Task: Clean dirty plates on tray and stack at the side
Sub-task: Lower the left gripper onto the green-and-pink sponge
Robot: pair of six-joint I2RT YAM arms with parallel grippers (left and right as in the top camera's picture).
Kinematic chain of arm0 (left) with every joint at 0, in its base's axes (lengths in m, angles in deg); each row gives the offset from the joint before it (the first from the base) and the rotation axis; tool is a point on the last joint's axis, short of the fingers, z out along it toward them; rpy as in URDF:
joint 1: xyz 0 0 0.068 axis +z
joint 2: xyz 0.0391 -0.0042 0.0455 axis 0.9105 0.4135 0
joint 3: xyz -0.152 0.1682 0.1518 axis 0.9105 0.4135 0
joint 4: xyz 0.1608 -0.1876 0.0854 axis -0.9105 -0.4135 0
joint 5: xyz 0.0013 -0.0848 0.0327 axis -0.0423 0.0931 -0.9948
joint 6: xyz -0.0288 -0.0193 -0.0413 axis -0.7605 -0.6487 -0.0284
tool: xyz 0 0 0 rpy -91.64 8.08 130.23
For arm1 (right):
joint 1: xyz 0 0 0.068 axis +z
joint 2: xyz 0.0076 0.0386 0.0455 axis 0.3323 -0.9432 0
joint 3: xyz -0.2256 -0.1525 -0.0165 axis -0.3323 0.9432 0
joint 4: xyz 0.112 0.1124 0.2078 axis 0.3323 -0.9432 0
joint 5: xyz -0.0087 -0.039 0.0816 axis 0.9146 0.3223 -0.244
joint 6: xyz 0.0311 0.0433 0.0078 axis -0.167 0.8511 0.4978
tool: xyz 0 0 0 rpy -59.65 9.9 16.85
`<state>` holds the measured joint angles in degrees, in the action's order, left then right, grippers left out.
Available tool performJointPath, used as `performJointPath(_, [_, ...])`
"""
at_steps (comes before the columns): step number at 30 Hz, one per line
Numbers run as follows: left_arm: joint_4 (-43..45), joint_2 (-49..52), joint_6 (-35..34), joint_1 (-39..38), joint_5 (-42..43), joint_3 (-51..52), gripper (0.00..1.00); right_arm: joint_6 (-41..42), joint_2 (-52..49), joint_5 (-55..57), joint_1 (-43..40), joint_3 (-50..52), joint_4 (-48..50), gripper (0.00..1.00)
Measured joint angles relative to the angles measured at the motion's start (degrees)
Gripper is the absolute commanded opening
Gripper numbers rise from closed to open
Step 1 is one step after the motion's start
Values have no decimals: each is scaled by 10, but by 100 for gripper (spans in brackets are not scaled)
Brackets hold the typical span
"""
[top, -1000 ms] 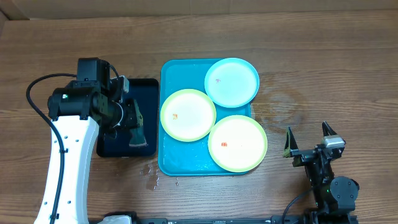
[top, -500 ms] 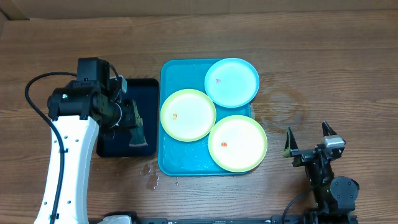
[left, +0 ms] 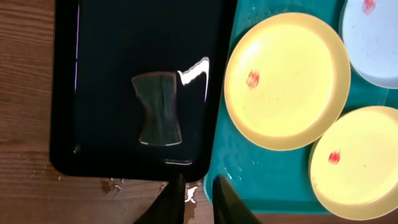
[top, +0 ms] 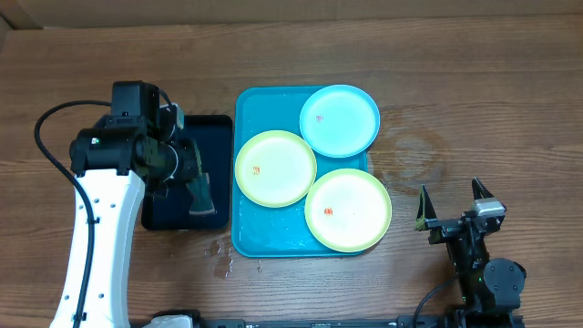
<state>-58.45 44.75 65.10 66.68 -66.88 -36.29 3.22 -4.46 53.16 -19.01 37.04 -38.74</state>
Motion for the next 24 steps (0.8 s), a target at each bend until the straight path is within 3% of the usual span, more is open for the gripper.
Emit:
performJointPath(17, [3,35,-9,0,-32,0,19,0,0,0,0,0,0,100])
performJointPath(24, [2,76,-9,1,-34,0,11,0,0,0,0,0,0,100])
